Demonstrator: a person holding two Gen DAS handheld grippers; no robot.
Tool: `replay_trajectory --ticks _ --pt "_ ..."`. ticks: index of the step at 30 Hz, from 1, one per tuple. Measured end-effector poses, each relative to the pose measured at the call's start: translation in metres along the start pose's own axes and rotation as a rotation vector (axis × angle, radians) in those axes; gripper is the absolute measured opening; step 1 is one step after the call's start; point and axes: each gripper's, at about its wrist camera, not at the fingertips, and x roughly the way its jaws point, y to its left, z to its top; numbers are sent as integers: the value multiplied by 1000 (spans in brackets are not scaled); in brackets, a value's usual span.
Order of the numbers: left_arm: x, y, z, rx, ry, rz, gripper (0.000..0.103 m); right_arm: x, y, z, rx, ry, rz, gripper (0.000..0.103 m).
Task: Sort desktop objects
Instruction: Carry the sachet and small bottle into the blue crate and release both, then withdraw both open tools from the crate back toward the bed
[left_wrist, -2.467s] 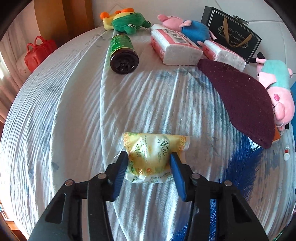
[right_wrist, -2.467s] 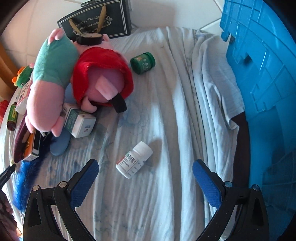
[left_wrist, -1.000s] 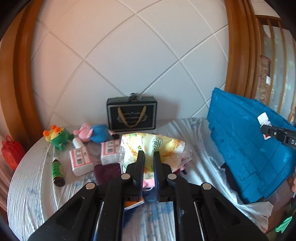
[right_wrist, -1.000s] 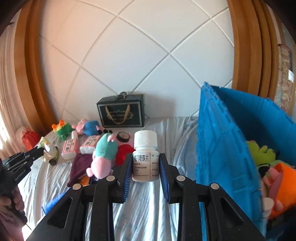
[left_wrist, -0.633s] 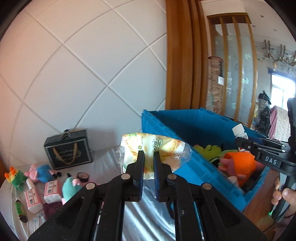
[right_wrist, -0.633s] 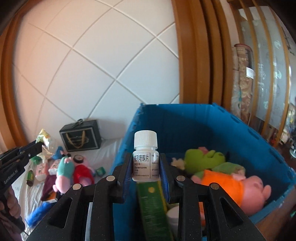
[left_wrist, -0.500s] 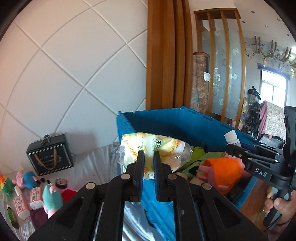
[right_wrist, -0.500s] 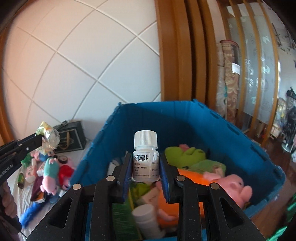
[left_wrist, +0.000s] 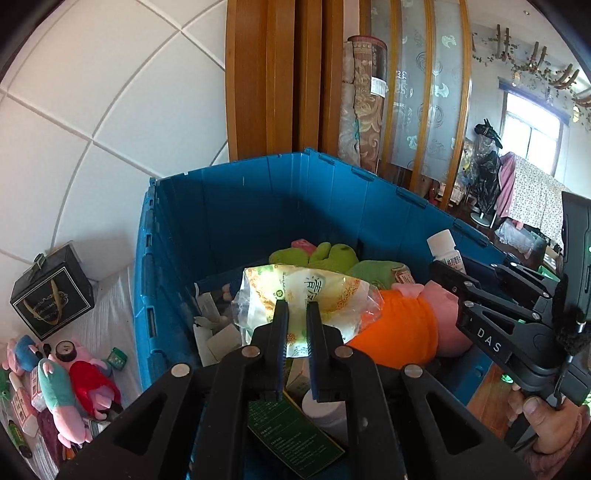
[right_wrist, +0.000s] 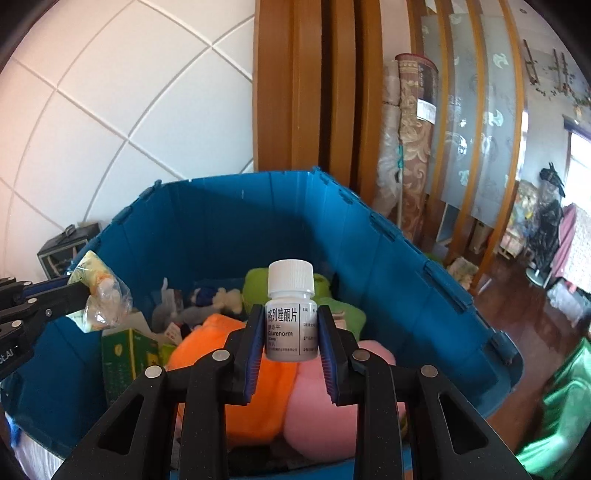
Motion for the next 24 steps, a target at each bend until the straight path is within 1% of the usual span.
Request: replay_trajectory --ticks 3,6,8,9,10,11,13,15,16,18,21,24 --pt "2 -2 -1 -5 14 3 10 8 -2 -2 -28 19 -20 27" --pt "1 -3 0 1 5 16 11 12 -3 -2 -38 23 -33 28" --pt "0 -4 1 5 1 25 14 12 -5 -2 -37 16 -49 38" --pt "-1 -4 1 5 -2 30 18 10 -6 -2 -34 11 -51 56" --pt "-2 -5 1 6 -6 32 23 9 -7 -1 -30 6 -50 83" --pt "-4 -4 0 8 -10 34 28 8 -8 -2 -27 0 -48 103" --pt "-9 -2 -2 2 -28 40 57 2 -8 -2 -28 -21 -50 103" --pt "-18 1 -4 -6 -74 40 67 -2 -6 -2 -33 -29 -51 103" --pt "-23 2 -5 -6 -92 43 69 -4 -5 -1 -34 -33 -51 103" --pt "-33 6 -6 -9 -124 48 70 -9 -2 0 -38 -44 -53 103" --pt "-46 15 -8 -10 -141 35 70 -19 4 1 -42 -68 -53 103" --pt "-59 28 -14 -23 -161 49 70 -30 14 4 -48 -91 -40 103"
